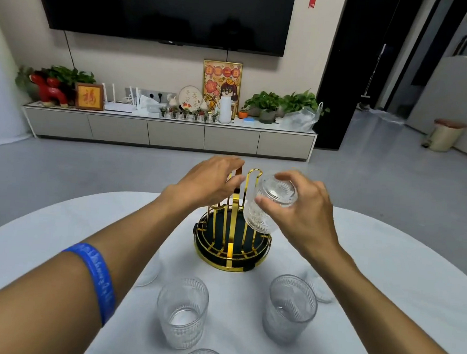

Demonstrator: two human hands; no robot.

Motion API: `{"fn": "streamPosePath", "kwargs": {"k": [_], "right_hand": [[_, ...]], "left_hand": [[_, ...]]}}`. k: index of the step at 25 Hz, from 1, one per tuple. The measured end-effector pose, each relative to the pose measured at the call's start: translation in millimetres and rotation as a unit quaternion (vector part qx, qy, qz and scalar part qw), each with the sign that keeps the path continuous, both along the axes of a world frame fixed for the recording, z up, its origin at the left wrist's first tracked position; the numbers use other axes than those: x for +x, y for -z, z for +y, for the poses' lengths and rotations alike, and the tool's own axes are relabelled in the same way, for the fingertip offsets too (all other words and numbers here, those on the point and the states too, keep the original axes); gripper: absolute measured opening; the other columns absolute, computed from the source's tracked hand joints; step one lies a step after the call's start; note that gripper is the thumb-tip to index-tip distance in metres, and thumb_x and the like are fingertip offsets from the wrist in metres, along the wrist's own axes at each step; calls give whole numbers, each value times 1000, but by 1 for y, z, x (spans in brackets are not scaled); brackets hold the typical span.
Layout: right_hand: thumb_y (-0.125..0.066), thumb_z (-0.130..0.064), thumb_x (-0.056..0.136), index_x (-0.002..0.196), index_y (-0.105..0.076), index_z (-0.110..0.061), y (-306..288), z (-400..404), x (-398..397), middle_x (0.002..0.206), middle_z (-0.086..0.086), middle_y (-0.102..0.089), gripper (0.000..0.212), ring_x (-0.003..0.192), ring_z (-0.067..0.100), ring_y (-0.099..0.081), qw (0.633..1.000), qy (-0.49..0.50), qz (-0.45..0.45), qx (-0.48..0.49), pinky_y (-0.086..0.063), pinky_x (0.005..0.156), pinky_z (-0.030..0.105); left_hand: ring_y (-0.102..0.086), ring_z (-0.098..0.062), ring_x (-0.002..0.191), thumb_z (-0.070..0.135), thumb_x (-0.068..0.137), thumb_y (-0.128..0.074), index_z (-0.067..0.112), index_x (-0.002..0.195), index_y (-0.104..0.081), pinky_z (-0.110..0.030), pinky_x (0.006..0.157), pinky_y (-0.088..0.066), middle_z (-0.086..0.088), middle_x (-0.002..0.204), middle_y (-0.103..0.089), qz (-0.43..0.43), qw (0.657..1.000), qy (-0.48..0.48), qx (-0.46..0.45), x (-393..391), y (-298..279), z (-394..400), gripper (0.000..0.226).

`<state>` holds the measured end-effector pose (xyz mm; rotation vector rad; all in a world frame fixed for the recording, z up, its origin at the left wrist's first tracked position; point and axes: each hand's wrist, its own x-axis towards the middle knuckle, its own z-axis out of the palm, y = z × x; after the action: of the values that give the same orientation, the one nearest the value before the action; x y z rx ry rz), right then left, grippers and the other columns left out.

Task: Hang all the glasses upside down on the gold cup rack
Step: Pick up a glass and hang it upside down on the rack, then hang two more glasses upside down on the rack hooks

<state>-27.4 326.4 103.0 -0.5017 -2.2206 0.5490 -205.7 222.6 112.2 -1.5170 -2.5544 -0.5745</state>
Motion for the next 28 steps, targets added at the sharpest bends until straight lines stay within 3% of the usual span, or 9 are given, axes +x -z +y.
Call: {"fn": "streamPosePath", "kwargs": {"k": [8,12,14,16,18,20,22,24,28], "right_hand": [[-78,-40,74,113,-66,-17,36,1,-23,118,4,-70,47,112,29,-54,991,-25,-125,-28,-49,80,38],[-78,-42,74,111,-63,-19,32,4,-21,119,4,-69,46,110,29,-56,983,-41,-174,-43,-51,82,42],[-79,-42,74,117,-60,-20,25,2,-16,130,5,-62,52,118,30,-52,977,-51,-203,-46,-47,92,42],[-77,-40,77,127,-57,-19,22,-6,0,142,6,-51,58,129,30,-44,982,-44,-178,-43,-39,100,41],[-73,-34,83,122,-60,-18,29,-27,30,138,6,-54,45,125,26,-48,996,-24,-69,-57,-45,96,41],[-68,-26,86,110,-65,-19,44,-56,64,120,2,-64,25,109,21,-58,996,-20,10,-86,-53,80,32],[-67,-21,87,99,-66,-23,60,-88,90,102,-6,-67,12,91,13,-62,990,-38,-4,-134,-50,66,21],[-66,-23,85,89,-66,-27,65,-111,105,87,-12,-68,6,76,8,-62,977,-50,-42,-203,-50,61,23],[-67,-29,82,76,-67,-27,70,-122,120,77,-9,-71,6,70,9,-64,941,-29,-148,-302,-55,67,35]], "left_hand": [[-50,-28,126,39,99,-41,13,131,-53,-43,96,-41,-8,136,-57,26,999,20,32,-4,9,0,43],[-42,-29,133,37,100,-41,12,139,-45,-43,104,-35,-10,145,-48,7,1000,7,0,3,4,0,47],[-30,-30,142,37,100,-42,11,146,-35,-44,111,-26,-11,155,-34,0,1000,-11,-8,20,-2,-10,53],[-34,-29,138,36,98,-45,14,145,-37,-43,109,-30,-10,152,-39,5,998,-30,61,51,1,-38,52],[-57,-23,113,40,95,-45,20,128,-56,-39,93,-48,-4,126,-64,22,991,25,133,94,13,-87,40],[-63,-14,98,56,91,-44,30,118,-62,-35,82,-54,6,111,-71,6,990,114,80,133,31,-135,41],[-52,-14,119,75,80,-44,36,139,-42,-36,98,-45,7,137,-57,-25,981,162,-104,160,51,-163,71],[-42,-20,128,74,73,-55,34,148,-24,-39,107,-34,2,148,-44,2,954,182,-238,172,65,-174,90],[-52,-24,110,57,73,-64,28,139,-37,-40,94,-40,-1,125,-56,43,960,158,-226,176,65,-170,77]]}}
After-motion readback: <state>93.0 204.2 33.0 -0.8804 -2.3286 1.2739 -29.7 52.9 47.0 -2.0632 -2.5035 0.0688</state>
